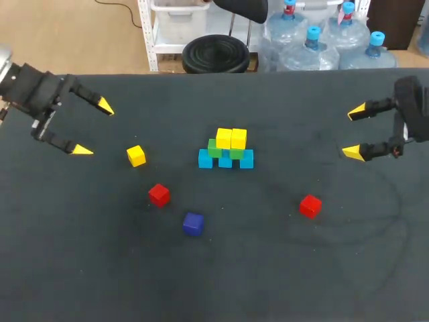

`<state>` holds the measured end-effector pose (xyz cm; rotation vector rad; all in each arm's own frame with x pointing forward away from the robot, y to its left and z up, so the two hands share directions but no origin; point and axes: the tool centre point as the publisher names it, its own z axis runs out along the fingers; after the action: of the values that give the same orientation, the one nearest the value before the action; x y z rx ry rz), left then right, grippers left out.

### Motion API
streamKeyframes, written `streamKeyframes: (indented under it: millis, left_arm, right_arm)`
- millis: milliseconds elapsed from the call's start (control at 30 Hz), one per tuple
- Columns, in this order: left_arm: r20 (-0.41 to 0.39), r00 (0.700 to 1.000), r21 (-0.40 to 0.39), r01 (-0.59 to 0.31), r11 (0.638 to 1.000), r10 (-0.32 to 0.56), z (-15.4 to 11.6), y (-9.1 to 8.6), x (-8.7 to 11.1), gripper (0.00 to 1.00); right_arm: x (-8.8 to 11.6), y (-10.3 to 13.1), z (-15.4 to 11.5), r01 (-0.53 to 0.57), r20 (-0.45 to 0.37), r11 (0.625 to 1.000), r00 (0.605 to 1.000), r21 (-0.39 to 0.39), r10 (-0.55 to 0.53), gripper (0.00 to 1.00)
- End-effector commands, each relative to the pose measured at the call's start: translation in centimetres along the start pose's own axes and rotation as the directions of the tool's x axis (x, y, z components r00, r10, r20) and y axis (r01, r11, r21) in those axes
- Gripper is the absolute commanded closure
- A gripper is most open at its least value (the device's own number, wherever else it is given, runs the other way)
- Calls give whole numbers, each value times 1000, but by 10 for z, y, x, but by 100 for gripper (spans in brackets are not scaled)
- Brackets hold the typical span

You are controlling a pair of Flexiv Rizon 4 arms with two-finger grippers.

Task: Place the blue cubes, place green cubes on the blue cubes, place the yellow cubes on the green cubes, then place the red cubes on the yellow cubes, and place purple cube on the red cubes.

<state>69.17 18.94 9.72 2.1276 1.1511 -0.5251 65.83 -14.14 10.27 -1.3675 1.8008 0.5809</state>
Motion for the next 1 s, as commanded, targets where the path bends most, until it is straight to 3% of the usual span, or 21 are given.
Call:
streamKeyframes:
  millis: [33, 267, 700, 1000]
  left_arm:
    - [-9, 1000, 159, 0, 987, 2, 9, 14, 4, 0]
    - [-59, 998, 224, 17, 974, -4, 22, 23, 8, 0]
    - [-116, 987, 397, -59, 916, 115, 47, 26, 13, 0]
    - [-155, 983, 428, -26, 903, 102, 55, 27, 27, 0]
  right_arm:
    - [0, 0, 1, 1, 2, 1000, 1000, 0, -1, 0]
    - [0, 0, 1, 1, 2, 1000, 1000, 0, -1, 0]
    - [0, 0, 1, 1, 2, 1000, 1000, 0, -1, 0]
    - [0, 0, 1, 1, 2, 1000, 1000, 0, -1, 0]
